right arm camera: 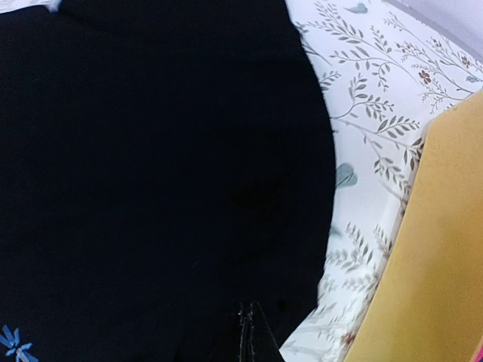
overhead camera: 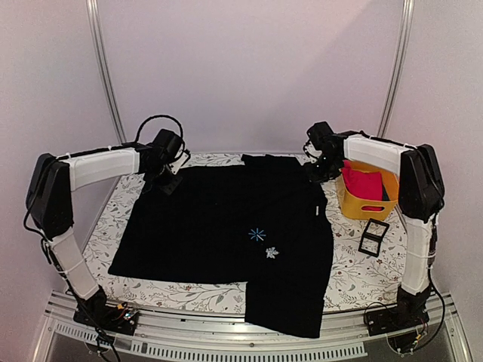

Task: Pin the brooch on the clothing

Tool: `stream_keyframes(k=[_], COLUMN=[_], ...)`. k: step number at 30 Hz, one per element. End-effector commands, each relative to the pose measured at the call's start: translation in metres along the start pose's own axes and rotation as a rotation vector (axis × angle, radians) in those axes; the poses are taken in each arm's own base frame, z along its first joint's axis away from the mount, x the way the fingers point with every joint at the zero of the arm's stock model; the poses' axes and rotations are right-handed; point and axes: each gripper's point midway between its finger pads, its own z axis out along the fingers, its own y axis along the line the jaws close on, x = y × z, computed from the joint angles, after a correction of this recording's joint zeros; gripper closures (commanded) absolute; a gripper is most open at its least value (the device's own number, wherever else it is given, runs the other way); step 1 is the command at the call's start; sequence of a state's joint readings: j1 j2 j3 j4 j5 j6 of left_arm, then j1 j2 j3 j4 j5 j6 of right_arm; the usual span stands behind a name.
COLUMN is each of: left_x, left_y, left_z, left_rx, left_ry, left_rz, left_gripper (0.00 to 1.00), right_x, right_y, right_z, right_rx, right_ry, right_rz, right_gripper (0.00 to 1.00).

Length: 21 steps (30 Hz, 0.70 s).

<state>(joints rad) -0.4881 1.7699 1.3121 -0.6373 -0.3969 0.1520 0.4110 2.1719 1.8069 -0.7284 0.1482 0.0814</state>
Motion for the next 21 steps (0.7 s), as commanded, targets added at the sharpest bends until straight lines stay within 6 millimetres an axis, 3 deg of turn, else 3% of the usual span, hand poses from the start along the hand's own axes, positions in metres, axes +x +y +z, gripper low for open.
stream_keyframes(k=[1, 8, 12, 16, 21], left_x=[-0.049, -0.057, -0.045, -0.03, -0.015], left_y=[0.05, 0.076, 0.079, 0.083, 0.081], left_z=[0.027, 0.098, 0.137, 0.16, 0.174], left_rx=[-0.079, -0.095, -0.096, -0.115, -0.095], left_ry=[-0.133, -0.067, 0.0, 0.054, 0.082], left_rz=[-0.094, -0.124, -0.105, -0.077, -0.062], left_gripper=[0.45, 0.45, 0.45, 0.45, 0.46], right_x=[0.036, 0.152, 0.195, 0.241, 0.301], right_y=[0.039, 0.068, 0.081, 0.079, 0.071], right_z=[-0.061, -0.079, -0.088, -0.08, -0.072], right_rx=[-0.072, -0.089, -0.135, -0.14, -0.15], right_ry=[-0.026, 0.144, 0.212, 0.303, 0.419], right_rz=[0.014, 0.041, 0.065, 0.107, 0.188], right_gripper=[1.0, 1.0, 1.0, 1.0, 1.0])
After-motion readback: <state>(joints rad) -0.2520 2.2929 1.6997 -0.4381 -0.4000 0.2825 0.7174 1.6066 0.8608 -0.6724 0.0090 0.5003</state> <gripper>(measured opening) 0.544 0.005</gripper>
